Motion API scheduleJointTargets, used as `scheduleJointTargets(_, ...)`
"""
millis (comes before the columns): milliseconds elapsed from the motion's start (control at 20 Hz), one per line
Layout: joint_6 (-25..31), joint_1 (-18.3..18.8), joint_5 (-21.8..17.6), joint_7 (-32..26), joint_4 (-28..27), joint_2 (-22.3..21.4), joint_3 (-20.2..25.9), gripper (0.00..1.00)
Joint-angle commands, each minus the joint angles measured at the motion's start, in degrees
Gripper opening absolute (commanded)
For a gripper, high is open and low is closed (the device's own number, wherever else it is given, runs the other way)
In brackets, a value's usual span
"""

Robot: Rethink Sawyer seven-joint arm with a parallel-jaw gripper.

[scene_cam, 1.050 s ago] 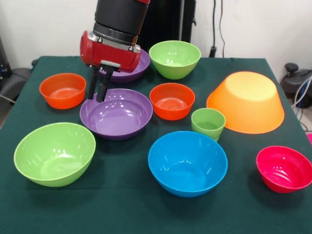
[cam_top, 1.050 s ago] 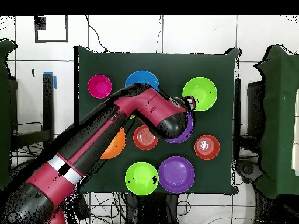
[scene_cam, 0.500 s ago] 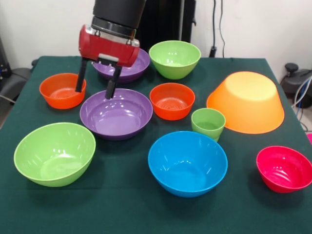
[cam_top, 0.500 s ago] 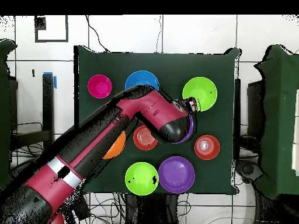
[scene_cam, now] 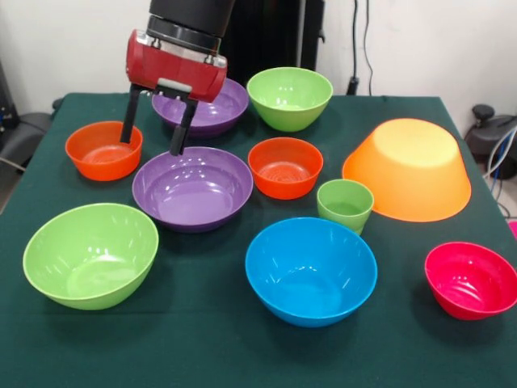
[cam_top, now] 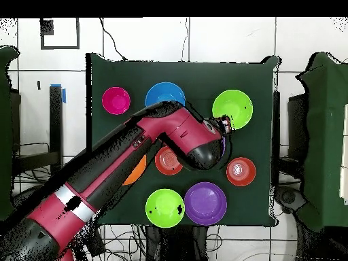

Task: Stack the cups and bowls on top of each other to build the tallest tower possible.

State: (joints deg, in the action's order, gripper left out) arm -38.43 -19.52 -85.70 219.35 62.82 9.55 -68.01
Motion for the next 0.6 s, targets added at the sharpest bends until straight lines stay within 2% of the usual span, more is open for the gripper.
scheduleJointTargets(50,-5.3,-0.3,1.9,6.0,2.3,-1.1,9.8,1.0)
scheduleJointTargets(200,-6.3,-1.9,1.7,5.8,4.3,-3.5,8.8,1.0)
scheduleJointTargets(400,-10.5,-3.4,-2.0,10.5,5.1,-2.8,6.5,1.0)
scheduleJointTargets(500,-9.9,-4.0,-0.8,10.9,6.7,-3.4,7.6,1.0)
scheduleJointTargets(600,-8.4,-3.7,1.5,8.3,6.4,-3.7,10.2,1.0)
